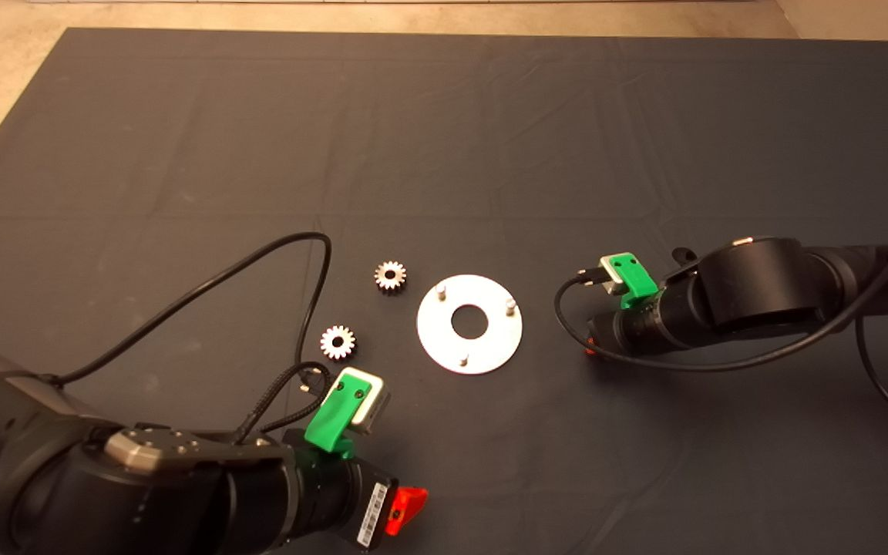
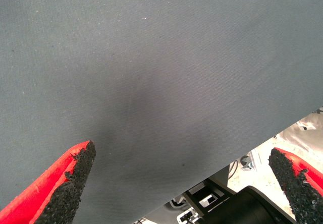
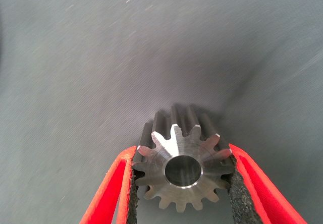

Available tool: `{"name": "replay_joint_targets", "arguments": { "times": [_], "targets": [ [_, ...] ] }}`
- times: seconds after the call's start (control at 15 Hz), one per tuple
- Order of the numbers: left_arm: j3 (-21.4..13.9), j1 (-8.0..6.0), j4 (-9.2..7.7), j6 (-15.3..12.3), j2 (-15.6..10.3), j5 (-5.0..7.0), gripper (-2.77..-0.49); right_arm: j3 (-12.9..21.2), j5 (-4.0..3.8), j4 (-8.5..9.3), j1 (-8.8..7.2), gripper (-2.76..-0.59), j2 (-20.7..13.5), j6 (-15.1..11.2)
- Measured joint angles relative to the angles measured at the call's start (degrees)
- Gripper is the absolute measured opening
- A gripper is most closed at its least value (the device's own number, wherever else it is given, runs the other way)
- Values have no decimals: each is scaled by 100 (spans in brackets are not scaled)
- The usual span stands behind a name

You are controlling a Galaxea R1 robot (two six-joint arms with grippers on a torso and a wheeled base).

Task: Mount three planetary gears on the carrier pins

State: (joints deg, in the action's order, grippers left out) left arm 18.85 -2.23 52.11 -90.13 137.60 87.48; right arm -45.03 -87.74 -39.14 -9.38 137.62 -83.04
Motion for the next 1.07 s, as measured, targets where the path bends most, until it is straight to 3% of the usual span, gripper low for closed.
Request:
{"name": "replay_joint_targets", "arguments": {
  "times": [0.2,0.47,0.53,0.6,0.8,0.87,1.07],
  "targets": [
    [0,-2,0,0,20,-2,-78,49,-29,4,-64,-238,271,-105],
    [0,-2,0,0,22,0,-78,50,-33,4,-538,-241,1020,-413],
    [0,-1,0,0,22,-1,-78,49,3,6,-622,-241,1182,-462],
    [0,0,0,0,24,-2,-78,22,66,8,-678,-241,1260,-496],
    [0,-2,0,1,36,0,-78,-253,-7,62,-812,-241,1293,-530],
    [0,-2,0,0,50,-7,-78,-385,-38,164,-867,-241,1300,-533],
    [0,-2,0,0,48,0,-78,-566,-27,293,-940,-241,1335,-531]
  ]
}}
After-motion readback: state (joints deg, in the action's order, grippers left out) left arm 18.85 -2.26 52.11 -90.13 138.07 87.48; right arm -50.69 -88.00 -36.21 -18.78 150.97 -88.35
